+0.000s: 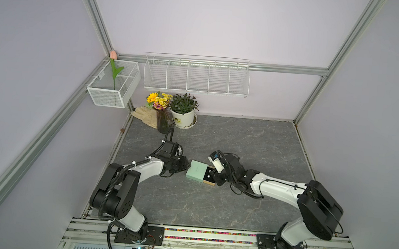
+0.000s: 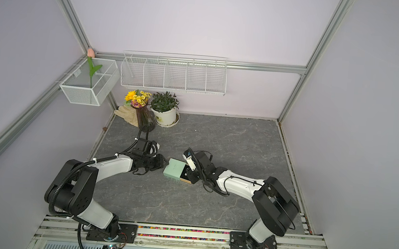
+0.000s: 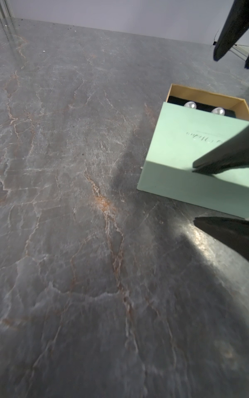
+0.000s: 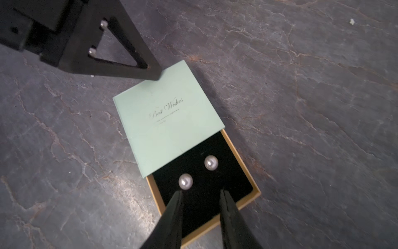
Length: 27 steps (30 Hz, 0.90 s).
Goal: Place the earrings into the drawer-style jewelry box
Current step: Insert the earring into the inner lining, then close the drawer of the jewelry box.
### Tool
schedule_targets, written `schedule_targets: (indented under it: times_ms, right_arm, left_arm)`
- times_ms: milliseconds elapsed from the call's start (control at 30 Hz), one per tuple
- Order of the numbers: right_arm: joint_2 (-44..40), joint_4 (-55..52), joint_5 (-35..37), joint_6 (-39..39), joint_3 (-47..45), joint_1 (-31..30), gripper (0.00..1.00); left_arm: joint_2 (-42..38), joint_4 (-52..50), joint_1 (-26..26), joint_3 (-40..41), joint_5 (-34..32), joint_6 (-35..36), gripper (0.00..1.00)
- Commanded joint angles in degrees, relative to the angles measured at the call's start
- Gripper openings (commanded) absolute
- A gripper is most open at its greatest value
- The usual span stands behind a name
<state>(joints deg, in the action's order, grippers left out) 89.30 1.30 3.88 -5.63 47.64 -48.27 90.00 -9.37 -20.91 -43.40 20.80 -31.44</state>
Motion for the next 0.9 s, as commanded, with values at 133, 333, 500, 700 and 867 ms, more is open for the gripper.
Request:
schedule_targets:
  times_ms: [133,333,500,700,867]
  right_arm:
    - [-1.2,-8.6,1.3,-13.3,0.8,4.5,0.30]
    - [0.0,-13.7,-2.8,-20.6,1.6,9.0,0.27]
    - [2.4,-15.7,-5.6,-20.2,4.8,9.3,0.27]
    - [5.2,-17.3,-6.5,-19.5,7.7,9.2,0.27]
    - [7.2,-19.5,-6.2,-19.0,9.3,8.8,0.26]
  left_arm:
    - [-1.6,-2.7,0.0,0.7,-1.3,0.0,0.38]
    - [-2.3,-2.8,-1.3,1.1,-0.3,0.0,0.38]
    - [-2.2,-2.6,-2.1,1.5,-0.4,0.0,0.38]
    - [-1.9,-2.1,-2.2,1.5,-0.4,-0.2,0.38]
    - [-2.0,-1.8,-2.3,1.9,-0.5,-0.3,0.37]
